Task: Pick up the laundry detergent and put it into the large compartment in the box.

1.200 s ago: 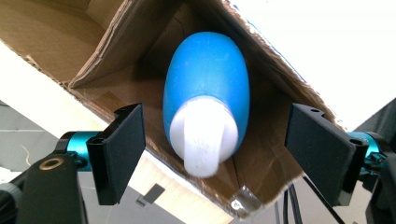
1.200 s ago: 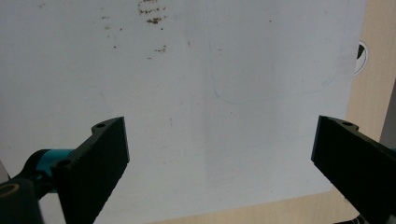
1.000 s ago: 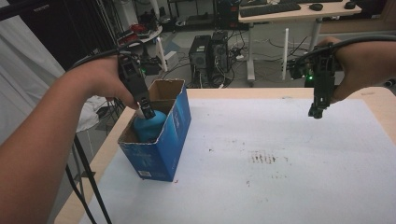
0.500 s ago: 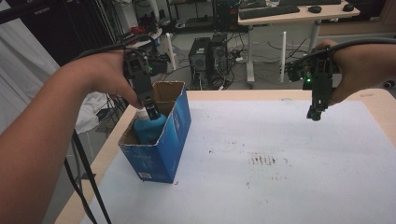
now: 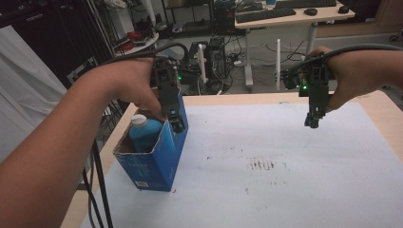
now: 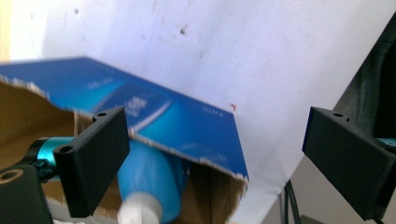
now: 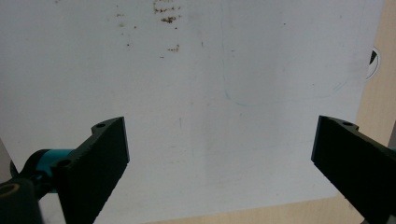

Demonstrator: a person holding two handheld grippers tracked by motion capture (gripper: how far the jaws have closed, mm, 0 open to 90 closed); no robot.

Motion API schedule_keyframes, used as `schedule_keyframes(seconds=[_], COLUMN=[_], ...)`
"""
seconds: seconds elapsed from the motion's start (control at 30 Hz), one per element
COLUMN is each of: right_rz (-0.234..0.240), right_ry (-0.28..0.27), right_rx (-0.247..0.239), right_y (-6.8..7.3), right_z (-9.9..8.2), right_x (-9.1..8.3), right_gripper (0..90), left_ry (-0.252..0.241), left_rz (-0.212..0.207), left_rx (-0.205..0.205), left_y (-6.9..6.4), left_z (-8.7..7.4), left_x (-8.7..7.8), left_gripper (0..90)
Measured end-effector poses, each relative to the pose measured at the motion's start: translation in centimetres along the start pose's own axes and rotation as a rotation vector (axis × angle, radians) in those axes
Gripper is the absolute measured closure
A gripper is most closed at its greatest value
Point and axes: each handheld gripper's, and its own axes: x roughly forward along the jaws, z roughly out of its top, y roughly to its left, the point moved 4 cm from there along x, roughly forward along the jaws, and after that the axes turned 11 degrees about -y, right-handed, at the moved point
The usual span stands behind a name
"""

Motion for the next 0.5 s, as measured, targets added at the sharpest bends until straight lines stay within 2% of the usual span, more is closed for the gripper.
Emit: schedule_keyframes(seconds=[0.17,0.4,0.47,0.5], right_rz=[0.002,0.013,0.017,0.018], right_ry=[-0.001,0.011,0.010,0.008], right_rx=[0.001,0.005,-0.005,-0.012], right_y=[0.2,0.7,0.9,1.1], right_z=[0.0,-0.2,-0.3,-0.3], right_x=[0.1,0.4,0.4,0.4], right_gripper=[3.2,3.2,3.2,3.2], left_ry=[0.006,0.018,0.032,0.047], left_rz=[-0.012,-0.029,-0.031,-0.029], left_rx=[0.084,0.172,0.170,0.182], left_y=[-0.1,-0.1,0.0,0.1], left_z=[1.9,3.7,4.0,4.0], left_x=[1.5,4.1,4.7,5.0], left_gripper=[7.4,7.4,7.4,7.4])
